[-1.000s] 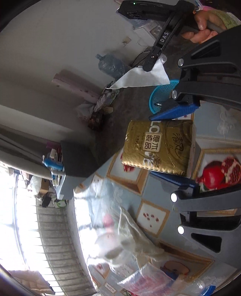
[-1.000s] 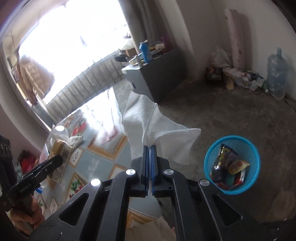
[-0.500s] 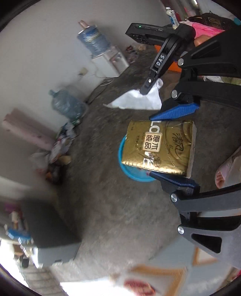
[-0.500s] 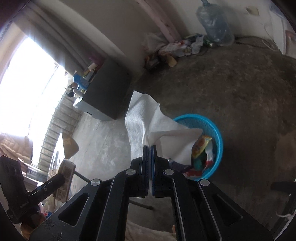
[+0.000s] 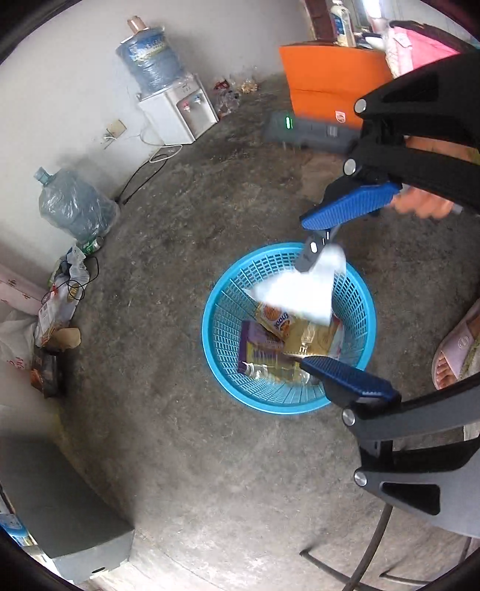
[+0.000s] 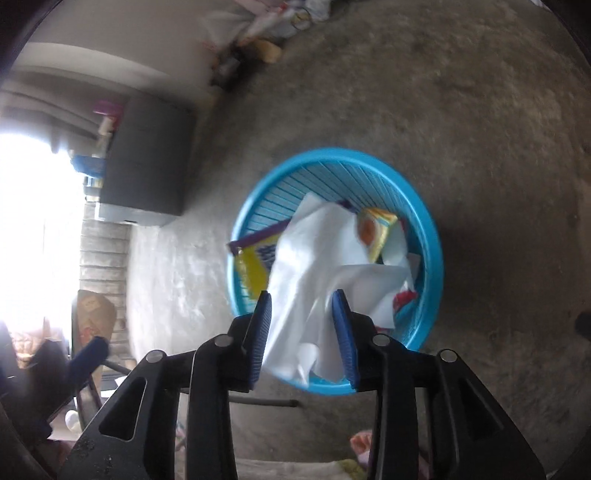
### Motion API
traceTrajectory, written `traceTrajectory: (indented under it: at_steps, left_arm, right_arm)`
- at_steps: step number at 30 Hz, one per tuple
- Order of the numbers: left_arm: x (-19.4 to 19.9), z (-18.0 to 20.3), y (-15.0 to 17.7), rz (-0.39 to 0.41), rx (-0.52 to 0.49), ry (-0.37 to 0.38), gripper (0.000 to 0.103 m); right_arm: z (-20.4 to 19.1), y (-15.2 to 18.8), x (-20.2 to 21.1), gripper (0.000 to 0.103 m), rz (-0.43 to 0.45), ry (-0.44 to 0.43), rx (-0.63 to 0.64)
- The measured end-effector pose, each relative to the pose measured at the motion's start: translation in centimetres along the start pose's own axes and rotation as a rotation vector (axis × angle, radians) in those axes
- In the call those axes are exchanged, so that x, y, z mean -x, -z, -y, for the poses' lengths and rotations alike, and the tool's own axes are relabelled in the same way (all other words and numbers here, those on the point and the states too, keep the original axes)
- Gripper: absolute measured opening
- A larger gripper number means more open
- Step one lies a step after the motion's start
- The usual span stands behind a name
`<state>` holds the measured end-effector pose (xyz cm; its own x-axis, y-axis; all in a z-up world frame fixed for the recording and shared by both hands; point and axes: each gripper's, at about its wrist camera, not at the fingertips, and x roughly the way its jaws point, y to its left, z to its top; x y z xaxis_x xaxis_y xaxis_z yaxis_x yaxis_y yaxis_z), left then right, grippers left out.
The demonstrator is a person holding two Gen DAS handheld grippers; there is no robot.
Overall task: Collect trash
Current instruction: 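Open both tools to drop the box and tissue into the basket, then move both tools back to the items on the table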
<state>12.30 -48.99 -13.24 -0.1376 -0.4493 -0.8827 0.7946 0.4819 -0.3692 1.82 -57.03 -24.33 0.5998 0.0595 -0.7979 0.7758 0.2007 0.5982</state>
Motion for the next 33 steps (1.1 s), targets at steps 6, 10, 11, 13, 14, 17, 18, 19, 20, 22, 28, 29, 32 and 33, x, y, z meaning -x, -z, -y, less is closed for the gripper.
traceTrajectory:
  at_steps: [6, 10, 11, 13, 14, 17, 18, 19, 20, 22, 28, 29, 32, 33]
  left_arm:
    - [1.9, -0.7, 0.2, 0.053, 0.005, 0.011, 0.069]
    - [4.1, -0.6, 0.7, 0.095, -0.003, -0.001, 0.069]
    - [4.8, -0.5, 0.9, 0.108, -0.006, -0.007, 0.069]
    - [6.5, -0.5, 1.4, 0.139, -0.014, -0.015, 0.069]
    - [7.6, -0.6, 1.7, 0.161, -0.017, -0.017, 0.069]
    - [10.8, -1.2, 2.9, 0.229, -0.016, -0.032, 0.069]
    - [11.8, -1.4, 3.4, 0.248, -0.012, -0.039, 0.069]
    - [12.8, -1.6, 3.9, 0.265, -0.008, -0.041, 0.069]
    - [13.9, -1.8, 4.5, 0.281, -0.003, -0.047, 0.069]
    - [16.1, -2.4, 5.8, 0.313, 0.006, -0.065, 0.069]
    - [22.7, -4.2, 10.7, 0.427, 0.058, -0.124, 0.070]
    - [23.7, -4.6, 11.6, 0.445, 0.068, -0.140, 0.072]
    - [26.5, -5.8, 14.4, 0.492, 0.099, -0.188, 0.073]
    - [27.5, -6.4, 15.4, 0.512, 0.108, -0.204, 0.074]
  right_arm:
    - [0.2, 0.4, 0.1, 0.046, -0.005, -0.038, -0.039]
    - [-0.2, 0.6, 0.8, 0.046, 0.004, -0.034, -0.040]
    - [-0.4, 0.8, 1.1, 0.047, 0.013, -0.034, -0.035]
    - [-0.8, 1.2, 2.0, 0.047, 0.035, -0.036, -0.021]
    - [-0.8, 1.2, 2.2, 0.048, 0.042, -0.032, -0.015]
    - [-2.2, 2.3, 4.0, 0.048, 0.071, -0.027, 0.021]
    - [-2.7, 2.6, 4.5, 0.048, 0.083, -0.027, 0.034]
    - [-3.5, 3.3, 5.4, 0.048, 0.100, -0.027, 0.054]
    - [-4.1, 3.7, 6.0, 0.049, 0.111, -0.025, 0.072]
    - [-5.8, 4.7, 7.3, 0.050, 0.130, -0.012, 0.126]
    - [-12.3, 7.9, 11.4, 0.062, 0.208, 0.005, 0.344]
    - [-13.2, 8.4, 12.0, 0.064, 0.219, -0.004, 0.372]
    - [-15.7, 10.0, 13.5, 0.067, 0.242, -0.016, 0.455]
    - [-16.4, 10.6, 13.8, 0.068, 0.245, -0.019, 0.480]
